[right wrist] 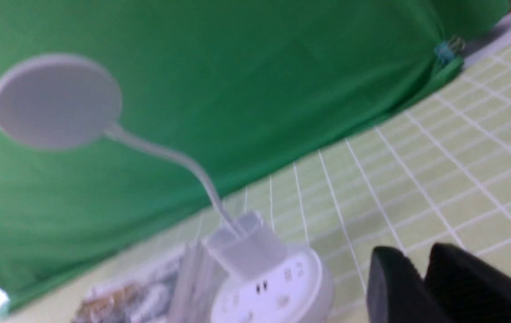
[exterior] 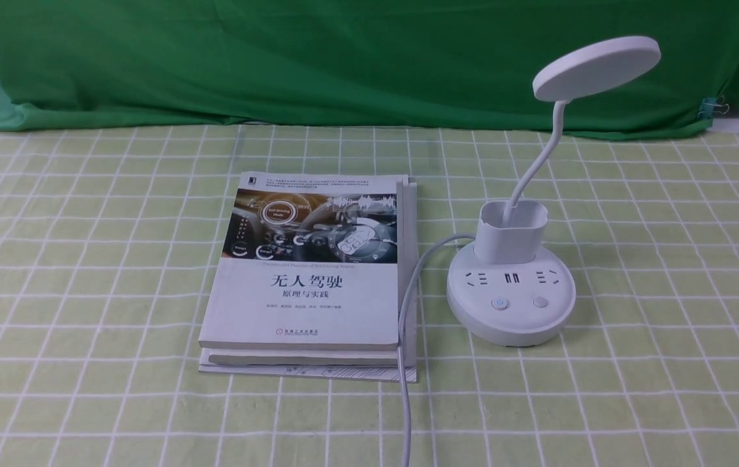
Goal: Turn on the table lamp on the green coffee tablecloth with your hand.
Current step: 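Press the button on the base of the white desk lamp with the right gripper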
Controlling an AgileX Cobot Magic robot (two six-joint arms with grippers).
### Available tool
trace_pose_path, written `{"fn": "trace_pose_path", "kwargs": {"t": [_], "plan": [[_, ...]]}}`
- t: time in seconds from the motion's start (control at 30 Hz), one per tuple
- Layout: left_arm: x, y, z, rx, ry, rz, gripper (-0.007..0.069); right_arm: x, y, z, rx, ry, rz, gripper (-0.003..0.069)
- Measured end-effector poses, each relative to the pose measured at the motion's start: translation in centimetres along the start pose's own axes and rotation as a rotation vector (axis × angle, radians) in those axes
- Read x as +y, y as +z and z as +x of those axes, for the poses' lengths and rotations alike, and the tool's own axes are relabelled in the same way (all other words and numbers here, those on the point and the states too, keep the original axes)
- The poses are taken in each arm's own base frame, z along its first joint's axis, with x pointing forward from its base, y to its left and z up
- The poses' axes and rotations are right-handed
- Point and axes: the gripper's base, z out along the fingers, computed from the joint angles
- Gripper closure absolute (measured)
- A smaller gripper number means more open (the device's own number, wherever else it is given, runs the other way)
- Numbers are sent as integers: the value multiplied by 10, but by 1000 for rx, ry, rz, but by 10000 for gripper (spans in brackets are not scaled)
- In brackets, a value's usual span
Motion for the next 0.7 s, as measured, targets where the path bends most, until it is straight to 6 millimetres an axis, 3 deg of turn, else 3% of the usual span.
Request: {"fn": "trace_pose_path", "kwargs": {"t": [0.13,0.17,0.27,0.37,0.4,0.47,0.6,0.67,0.7], "plan": [[0,0,0,0,0,0,383,34,17,-38,317,-229,-9,573],[0,0,0,0,0,0,383,33,19,-35,348,-228,1,574],[0,0,0,0,0,0,383,52,52,-51,658,-387,0,578],[0,0,0,0,0,0,383,54,93,-48,877,-454,31,582],[0,0,0,0,0,0,383,53,95,-47,889,-454,34,585],[0,0,0,0,0,0,383,54,131,-37,1002,-483,40,620],[0,0,0,0,0,0,383,64,166,-20,1052,-523,8,628],[0,0,0,0,0,0,383,74,193,-6,1067,-562,-29,628],[0,0,0,0,0,0,383,75,195,-4,1066,-566,-35,628]]}}
